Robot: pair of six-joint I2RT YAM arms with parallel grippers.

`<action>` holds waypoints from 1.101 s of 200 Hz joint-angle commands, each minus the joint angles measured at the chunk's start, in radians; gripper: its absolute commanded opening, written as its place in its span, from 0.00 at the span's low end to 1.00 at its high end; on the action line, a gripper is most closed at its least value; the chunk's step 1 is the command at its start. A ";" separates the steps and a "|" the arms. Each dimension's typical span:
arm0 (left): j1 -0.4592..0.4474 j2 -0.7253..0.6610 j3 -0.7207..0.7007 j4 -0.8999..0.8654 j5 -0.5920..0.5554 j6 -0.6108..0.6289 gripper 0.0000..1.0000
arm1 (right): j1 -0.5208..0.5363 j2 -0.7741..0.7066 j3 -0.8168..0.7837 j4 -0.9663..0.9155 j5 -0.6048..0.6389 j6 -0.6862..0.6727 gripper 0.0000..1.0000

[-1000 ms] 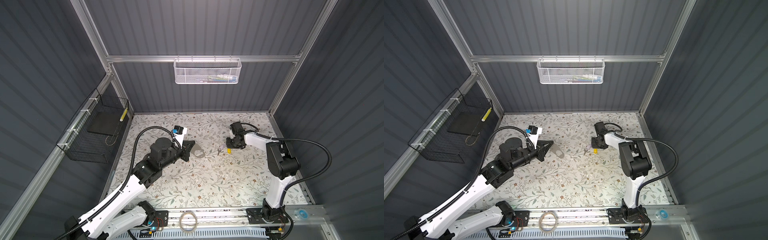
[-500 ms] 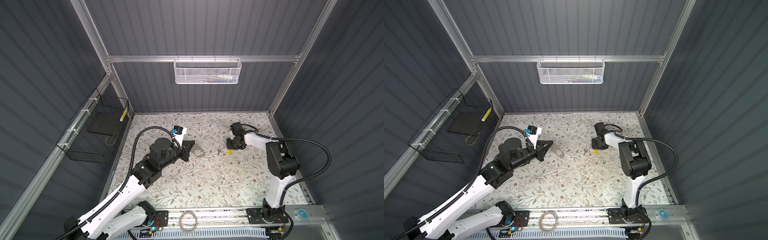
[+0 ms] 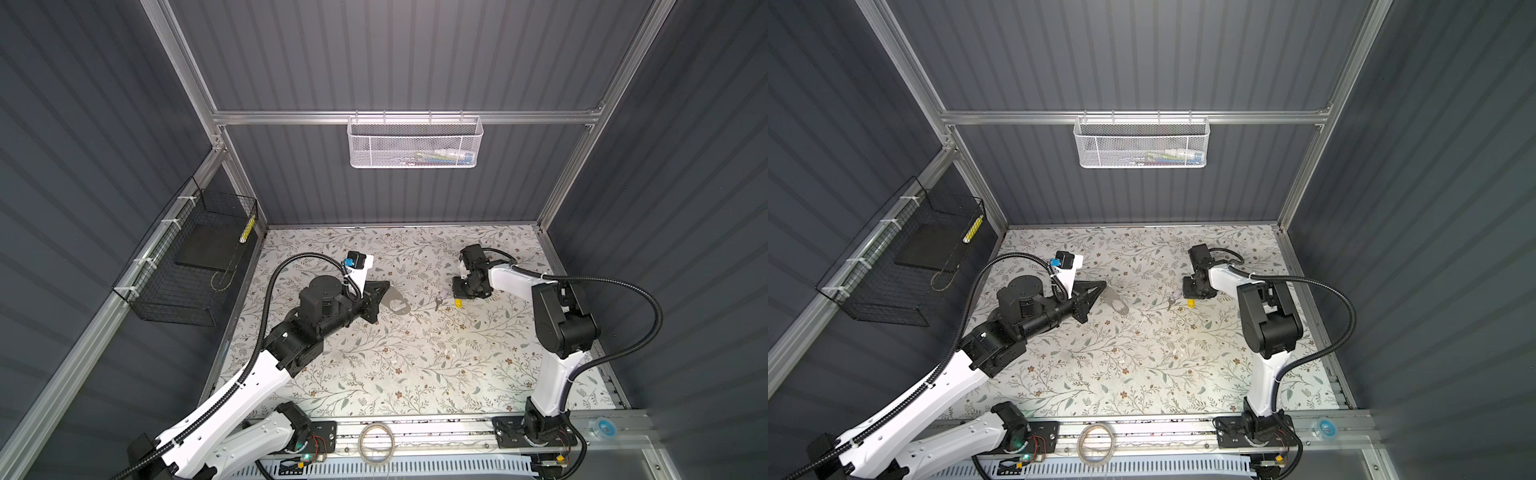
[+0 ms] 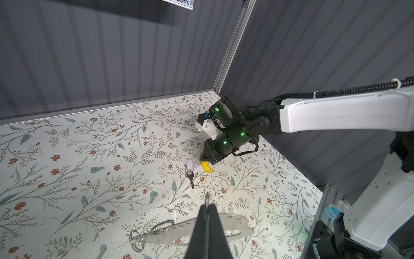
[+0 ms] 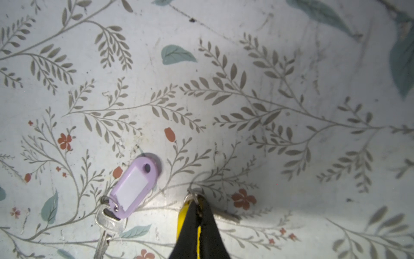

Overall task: Attach keys to a key ring
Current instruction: Pick up the key from the center of the table.

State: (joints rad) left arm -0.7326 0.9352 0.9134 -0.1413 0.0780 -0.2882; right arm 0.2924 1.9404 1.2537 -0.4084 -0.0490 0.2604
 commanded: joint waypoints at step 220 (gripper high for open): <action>-0.008 0.131 0.115 0.063 0.008 0.036 0.00 | 0.062 -0.584 -0.003 -0.052 -0.395 -0.161 0.00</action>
State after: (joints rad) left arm -0.7326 1.0420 0.9863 -0.1295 0.0677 -0.2798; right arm 0.3283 1.4338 1.2526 -0.4294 -0.3145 0.1478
